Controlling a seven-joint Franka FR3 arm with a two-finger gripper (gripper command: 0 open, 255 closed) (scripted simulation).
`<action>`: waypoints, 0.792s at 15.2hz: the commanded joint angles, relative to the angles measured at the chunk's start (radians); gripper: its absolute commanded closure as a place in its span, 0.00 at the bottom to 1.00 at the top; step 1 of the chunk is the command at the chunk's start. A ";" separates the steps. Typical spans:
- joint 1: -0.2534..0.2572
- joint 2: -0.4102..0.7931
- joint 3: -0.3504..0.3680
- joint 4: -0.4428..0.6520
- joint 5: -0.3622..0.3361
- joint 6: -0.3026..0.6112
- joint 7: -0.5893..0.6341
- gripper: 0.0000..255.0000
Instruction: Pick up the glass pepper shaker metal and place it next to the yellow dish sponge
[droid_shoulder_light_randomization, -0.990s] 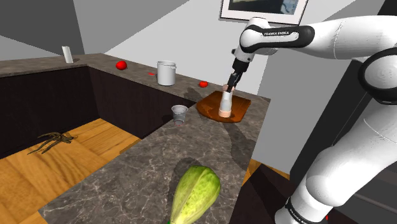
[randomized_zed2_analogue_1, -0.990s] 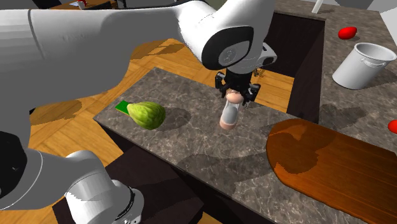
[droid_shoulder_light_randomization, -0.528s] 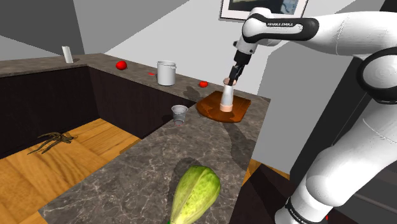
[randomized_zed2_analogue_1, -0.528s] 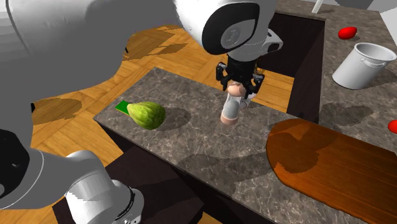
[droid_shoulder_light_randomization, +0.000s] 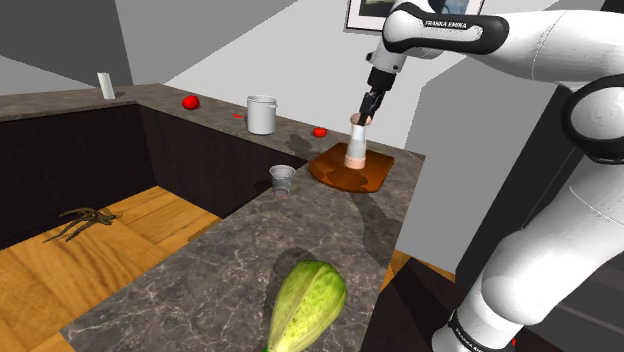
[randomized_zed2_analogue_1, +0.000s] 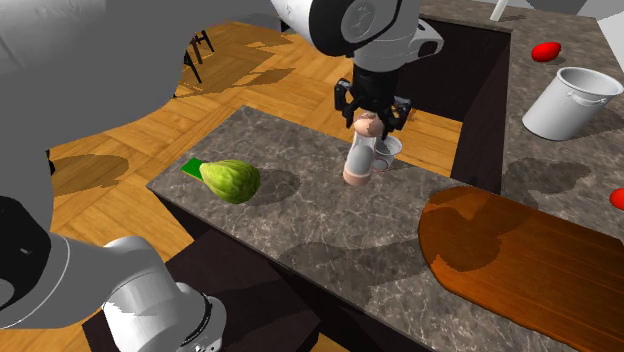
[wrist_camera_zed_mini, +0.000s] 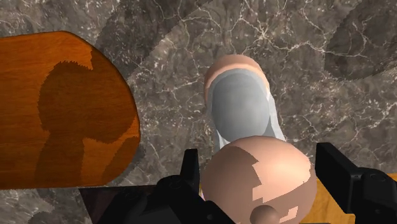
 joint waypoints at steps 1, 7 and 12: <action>0.016 -0.026 0.029 -0.023 -0.005 0.000 0.047 1.00; 0.067 -0.081 0.127 -0.082 -0.008 0.010 0.196 1.00; 0.109 -0.097 0.211 -0.099 -0.003 0.014 0.319 1.00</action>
